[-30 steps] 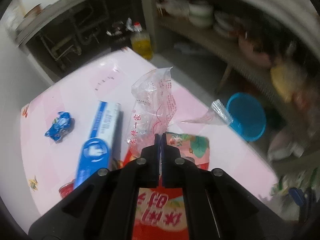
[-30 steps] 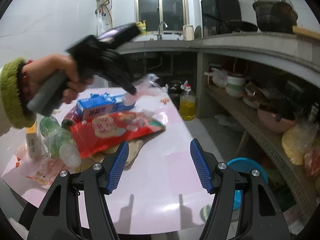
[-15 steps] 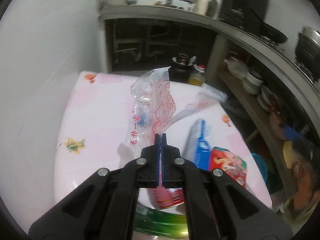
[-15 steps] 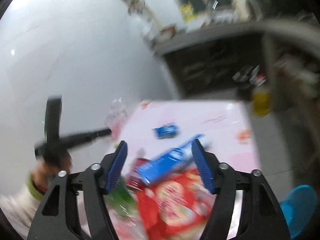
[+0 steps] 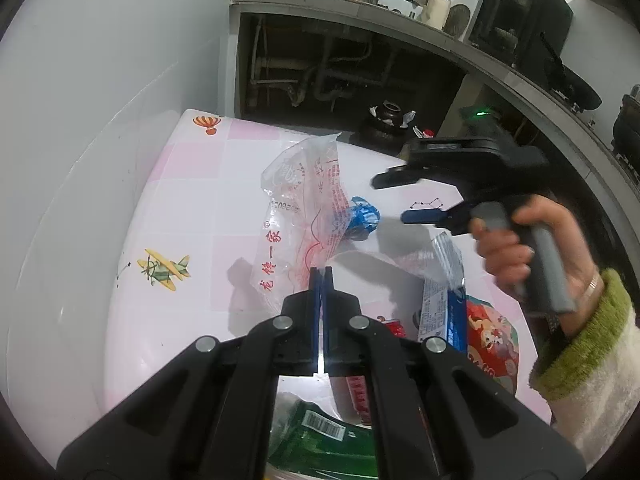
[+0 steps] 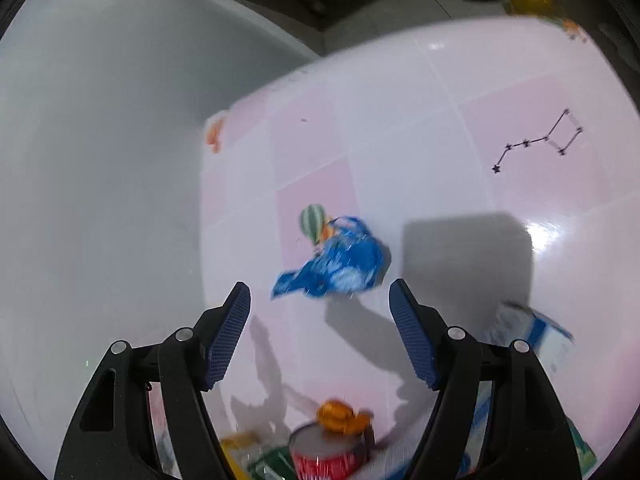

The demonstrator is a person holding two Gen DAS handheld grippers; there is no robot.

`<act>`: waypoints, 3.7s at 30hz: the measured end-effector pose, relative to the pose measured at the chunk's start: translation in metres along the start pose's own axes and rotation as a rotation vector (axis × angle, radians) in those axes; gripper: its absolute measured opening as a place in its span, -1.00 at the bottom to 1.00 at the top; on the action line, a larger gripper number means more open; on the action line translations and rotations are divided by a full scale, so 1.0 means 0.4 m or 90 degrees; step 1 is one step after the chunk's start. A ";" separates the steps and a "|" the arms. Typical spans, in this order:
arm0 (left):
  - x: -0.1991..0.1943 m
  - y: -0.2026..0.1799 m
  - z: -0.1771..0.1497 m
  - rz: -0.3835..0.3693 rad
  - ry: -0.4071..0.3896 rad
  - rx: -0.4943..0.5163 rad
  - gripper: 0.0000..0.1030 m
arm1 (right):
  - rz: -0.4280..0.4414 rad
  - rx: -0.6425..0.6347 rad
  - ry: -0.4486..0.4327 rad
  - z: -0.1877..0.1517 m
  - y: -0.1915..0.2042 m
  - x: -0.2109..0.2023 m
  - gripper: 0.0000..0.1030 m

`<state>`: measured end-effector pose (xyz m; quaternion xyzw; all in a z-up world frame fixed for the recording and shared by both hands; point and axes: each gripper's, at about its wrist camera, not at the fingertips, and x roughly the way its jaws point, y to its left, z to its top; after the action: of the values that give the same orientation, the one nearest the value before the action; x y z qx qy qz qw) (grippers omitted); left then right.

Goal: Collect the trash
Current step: 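Grasp the blue wrapper with the right tool while the left tool holds the clear bag, then carry both items to the blue wastebasket and open both tools over it, then move both tools back toward the table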

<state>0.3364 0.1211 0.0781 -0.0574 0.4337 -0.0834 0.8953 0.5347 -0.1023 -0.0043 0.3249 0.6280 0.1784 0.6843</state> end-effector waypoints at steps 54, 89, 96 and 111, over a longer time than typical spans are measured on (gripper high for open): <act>0.161 -1.181 -0.365 -0.272 0.295 0.469 -1.00 | -0.248 0.383 -0.680 -1.146 -0.949 -0.744 -0.77; 0.342 -1.323 -0.343 -0.267 0.219 0.419 0.57 | -0.383 0.436 -0.582 -1.017 -1.220 -0.588 -0.07; 0.149 -1.162 -0.332 -0.375 0.174 0.394 0.61 | -0.435 0.320 -0.626 -1.099 -0.989 -0.656 0.44; -0.199 -0.675 -0.385 -0.344 0.018 0.315 0.65 | -0.444 0.068 -0.592 -1.155 -0.680 -0.695 0.88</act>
<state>0.1400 -0.1324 0.0914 0.0495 0.3820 -0.4201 0.8216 -0.0016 -0.3790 0.0205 0.1770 0.3398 -0.2503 0.8891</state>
